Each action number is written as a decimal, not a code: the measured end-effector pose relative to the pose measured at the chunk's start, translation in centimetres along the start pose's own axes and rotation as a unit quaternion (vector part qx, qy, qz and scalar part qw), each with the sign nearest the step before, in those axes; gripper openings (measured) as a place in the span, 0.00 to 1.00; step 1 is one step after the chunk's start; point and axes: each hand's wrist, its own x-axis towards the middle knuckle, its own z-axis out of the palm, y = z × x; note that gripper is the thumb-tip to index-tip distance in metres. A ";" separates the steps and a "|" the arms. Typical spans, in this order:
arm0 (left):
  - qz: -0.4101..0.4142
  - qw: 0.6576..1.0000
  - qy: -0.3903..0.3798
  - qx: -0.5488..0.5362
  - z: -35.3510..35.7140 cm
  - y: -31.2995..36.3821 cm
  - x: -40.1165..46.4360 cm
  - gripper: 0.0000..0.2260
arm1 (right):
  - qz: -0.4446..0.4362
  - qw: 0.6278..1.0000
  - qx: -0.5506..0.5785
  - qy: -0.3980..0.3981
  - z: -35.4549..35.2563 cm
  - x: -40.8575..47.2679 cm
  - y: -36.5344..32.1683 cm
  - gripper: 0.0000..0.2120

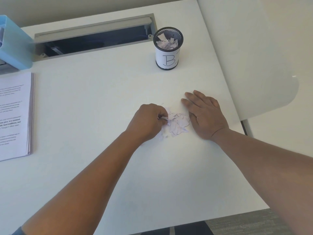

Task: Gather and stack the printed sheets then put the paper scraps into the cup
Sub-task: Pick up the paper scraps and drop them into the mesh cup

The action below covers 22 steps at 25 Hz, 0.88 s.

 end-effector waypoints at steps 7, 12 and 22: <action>0.009 0.999 0.007 -0.033 -5.0 2.3 2.2 0.01 | 0.004 1.000 -0.002 0.001 0.0 0.0 0.0 0.23; 0.008 1.000 -0.008 -0.009 -6.5 3.3 3.5 0.04 | 0.004 1.000 -0.004 -0.001 0.0 0.1 0.0 0.23; 0.039 0.996 0.072 -0.020 -7.8 4.7 4.3 0.06 | 0.007 1.000 -0.001 -0.004 -0.1 0.1 0.0 0.24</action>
